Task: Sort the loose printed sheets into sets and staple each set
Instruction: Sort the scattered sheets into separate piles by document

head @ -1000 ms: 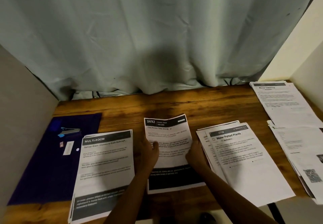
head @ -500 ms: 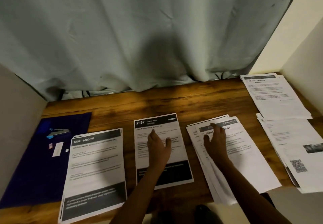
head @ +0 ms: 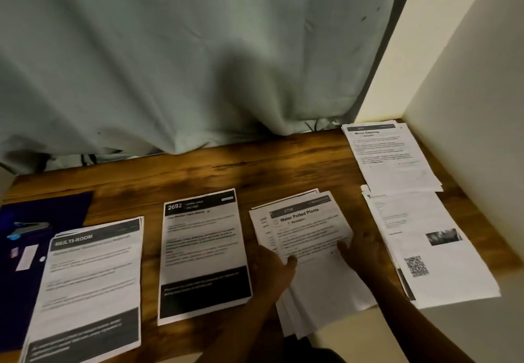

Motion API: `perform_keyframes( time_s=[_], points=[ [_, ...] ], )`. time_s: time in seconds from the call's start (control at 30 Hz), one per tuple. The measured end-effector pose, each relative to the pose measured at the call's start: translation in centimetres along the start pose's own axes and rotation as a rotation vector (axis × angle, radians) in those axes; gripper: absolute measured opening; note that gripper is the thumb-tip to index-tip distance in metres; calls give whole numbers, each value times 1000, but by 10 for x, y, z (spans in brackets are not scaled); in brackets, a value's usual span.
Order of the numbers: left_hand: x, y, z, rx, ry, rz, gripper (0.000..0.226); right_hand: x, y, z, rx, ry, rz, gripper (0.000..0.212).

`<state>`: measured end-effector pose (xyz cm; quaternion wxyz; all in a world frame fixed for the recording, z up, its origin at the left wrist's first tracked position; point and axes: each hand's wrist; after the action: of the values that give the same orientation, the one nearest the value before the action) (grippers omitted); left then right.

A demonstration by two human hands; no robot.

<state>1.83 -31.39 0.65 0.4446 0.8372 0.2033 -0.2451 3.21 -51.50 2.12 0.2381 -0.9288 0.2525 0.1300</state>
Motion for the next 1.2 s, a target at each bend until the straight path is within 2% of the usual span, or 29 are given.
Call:
perform_keyframes(
  time_s=[0.07, 0.13, 0.33, 0.43, 0.57, 0.67, 0.8, 0.9, 1.0, 1.07, 1.2],
  points=[
    [-2, 5, 8, 4, 38, -82, 106, 0, 0, 3, -7, -28, -42, 60],
    [-2, 8, 14, 27, 87, -105, 105, 0, -2, 8, -11, -48, -83, 59],
    [6, 13, 19, -9, 190, -106, 81, 2, -7, 18, 18, -55, -124, 53],
    [26, -2, 22, -66, 238, -131, 75, 11, -5, 17, 129, -88, -47, 53],
    [21, 11, 15, -204, 221, -107, 44, 23, -5, 11, 373, -147, 9, 37],
    [22, 20, 15, -211, 184, -69, 39, 32, -6, 10, 381, -200, -54, 25],
    [23, 42, 10, -221, 212, -45, 33, 32, -16, 1, 404, -166, -146, 21],
    [14, 68, 0, -222, 337, 120, 22, 27, -26, -18, 606, -56, -244, 18],
    [3, 97, -19, -249, 550, 417, 12, 28, -40, -44, 822, 124, -357, 10],
    [3, 109, -29, -298, 600, 588, 12, 32, -48, -58, 945, 174, -425, 9],
    [5, 116, -38, -344, 594, 643, 19, 31, -53, -67, 1013, 190, -510, 18]
  ],
)
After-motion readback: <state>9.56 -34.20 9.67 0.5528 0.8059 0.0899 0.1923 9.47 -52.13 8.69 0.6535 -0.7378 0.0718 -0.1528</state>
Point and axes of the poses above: each hand's wrist, its own x-axis towards the middle knuckle, its own z-axis out of the palm, y = z × x, and after that the axes turned 6 degrees about -z, right-handed
